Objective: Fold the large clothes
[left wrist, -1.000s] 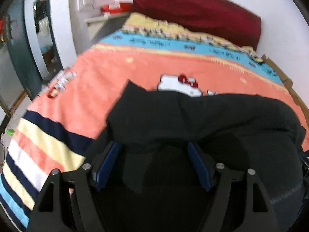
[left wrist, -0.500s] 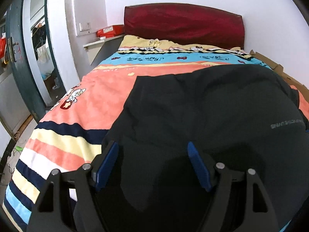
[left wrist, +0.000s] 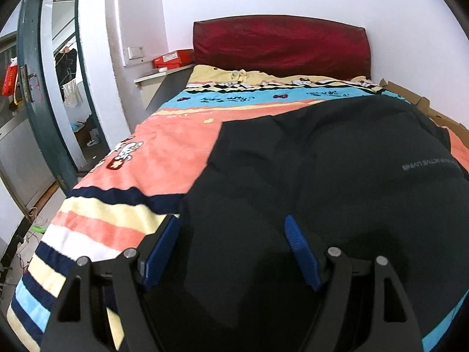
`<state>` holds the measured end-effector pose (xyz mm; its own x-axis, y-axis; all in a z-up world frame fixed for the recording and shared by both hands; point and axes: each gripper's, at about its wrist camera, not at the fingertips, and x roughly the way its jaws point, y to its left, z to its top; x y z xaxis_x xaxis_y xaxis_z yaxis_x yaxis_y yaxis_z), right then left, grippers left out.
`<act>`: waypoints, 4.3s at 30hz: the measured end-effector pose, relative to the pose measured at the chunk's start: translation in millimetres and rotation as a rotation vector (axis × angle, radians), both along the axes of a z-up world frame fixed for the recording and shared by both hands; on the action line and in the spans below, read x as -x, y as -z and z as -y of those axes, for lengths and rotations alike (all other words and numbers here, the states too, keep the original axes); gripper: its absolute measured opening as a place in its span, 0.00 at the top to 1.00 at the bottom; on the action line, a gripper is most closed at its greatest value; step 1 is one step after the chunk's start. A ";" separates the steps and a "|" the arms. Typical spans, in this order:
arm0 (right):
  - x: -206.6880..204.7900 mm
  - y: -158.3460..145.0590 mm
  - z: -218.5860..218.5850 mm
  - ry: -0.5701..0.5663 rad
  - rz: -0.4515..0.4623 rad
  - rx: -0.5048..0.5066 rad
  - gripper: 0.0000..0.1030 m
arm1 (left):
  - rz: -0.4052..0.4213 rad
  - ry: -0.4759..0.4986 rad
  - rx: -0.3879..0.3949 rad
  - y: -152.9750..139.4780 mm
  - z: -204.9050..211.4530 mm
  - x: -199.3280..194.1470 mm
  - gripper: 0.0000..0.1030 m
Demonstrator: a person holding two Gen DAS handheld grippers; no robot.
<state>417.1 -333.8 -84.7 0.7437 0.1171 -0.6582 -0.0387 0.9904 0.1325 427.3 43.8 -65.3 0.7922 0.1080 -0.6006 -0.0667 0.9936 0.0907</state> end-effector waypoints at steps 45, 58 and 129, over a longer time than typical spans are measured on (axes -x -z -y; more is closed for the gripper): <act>51.9 8.1 23.7 0.048 -0.070 -0.034 0.22 | -0.098 -0.070 -0.005 -6.2 -44.3 48.9 0.28; -10.7 -53.2 -12.8 -0.020 0.021 0.009 0.18 | -0.045 -0.015 0.055 -66.7 -21.2 -19.0 0.28; -49.3 -13.1 33.8 -0.216 -0.141 -0.457 0.76 | -0.263 0.412 0.756 -7.4 -69.7 -32.4 0.80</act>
<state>466.4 -367.6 -71.5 0.5783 0.5566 -0.5965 -0.1864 0.8019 0.5676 459.7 113.5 -57.9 0.5079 -0.6517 -0.5633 0.2391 0.7349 -0.6346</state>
